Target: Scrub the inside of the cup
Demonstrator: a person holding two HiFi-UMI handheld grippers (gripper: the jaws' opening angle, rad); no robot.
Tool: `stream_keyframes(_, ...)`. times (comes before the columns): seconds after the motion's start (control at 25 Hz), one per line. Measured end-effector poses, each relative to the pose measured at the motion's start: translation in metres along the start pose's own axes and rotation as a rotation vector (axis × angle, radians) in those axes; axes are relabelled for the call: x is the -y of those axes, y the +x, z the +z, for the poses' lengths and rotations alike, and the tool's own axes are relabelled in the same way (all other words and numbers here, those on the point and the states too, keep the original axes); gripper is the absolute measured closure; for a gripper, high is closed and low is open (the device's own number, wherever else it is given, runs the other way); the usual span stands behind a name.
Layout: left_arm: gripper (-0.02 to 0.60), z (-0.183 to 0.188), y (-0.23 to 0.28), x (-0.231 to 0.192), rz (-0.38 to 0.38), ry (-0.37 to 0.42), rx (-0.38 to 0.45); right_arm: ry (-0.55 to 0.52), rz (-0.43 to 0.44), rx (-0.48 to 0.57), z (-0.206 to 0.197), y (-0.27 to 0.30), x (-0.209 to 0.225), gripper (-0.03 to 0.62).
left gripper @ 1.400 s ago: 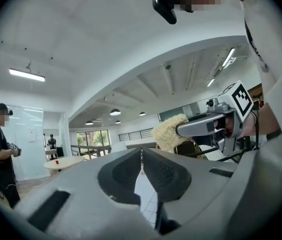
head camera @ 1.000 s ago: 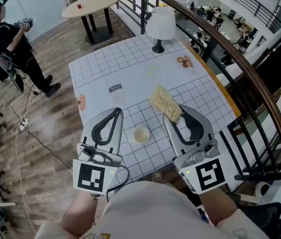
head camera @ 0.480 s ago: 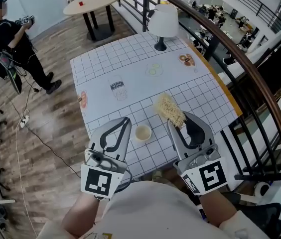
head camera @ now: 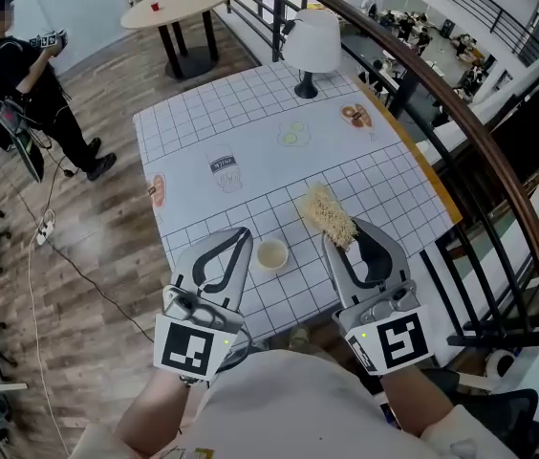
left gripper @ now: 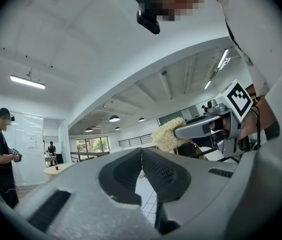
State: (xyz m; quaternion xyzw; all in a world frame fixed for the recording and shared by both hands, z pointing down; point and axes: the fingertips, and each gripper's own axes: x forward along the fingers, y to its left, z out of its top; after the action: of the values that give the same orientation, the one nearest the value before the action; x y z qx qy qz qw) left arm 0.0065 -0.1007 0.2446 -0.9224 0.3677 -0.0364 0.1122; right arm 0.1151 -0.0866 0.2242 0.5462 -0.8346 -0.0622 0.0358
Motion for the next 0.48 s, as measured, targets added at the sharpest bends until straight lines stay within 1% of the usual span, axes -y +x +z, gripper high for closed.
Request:
stream_keyframes(0.24, 0.566, -0.0015, -0.0014, 0.0006, 0.002, -0.015, -0.004, -0.035, -0.017, 0.007, 0.0018, -0.0033, 0.0014, 0.476)
stream_keyframes(0.48, 0.566, -0.0049, -0.0029, -0.0021, 0.008, -0.066, -0.007, -0.054, -0.033, -0.001, 0.0013, -0.0039, 0.0068, 0.476)
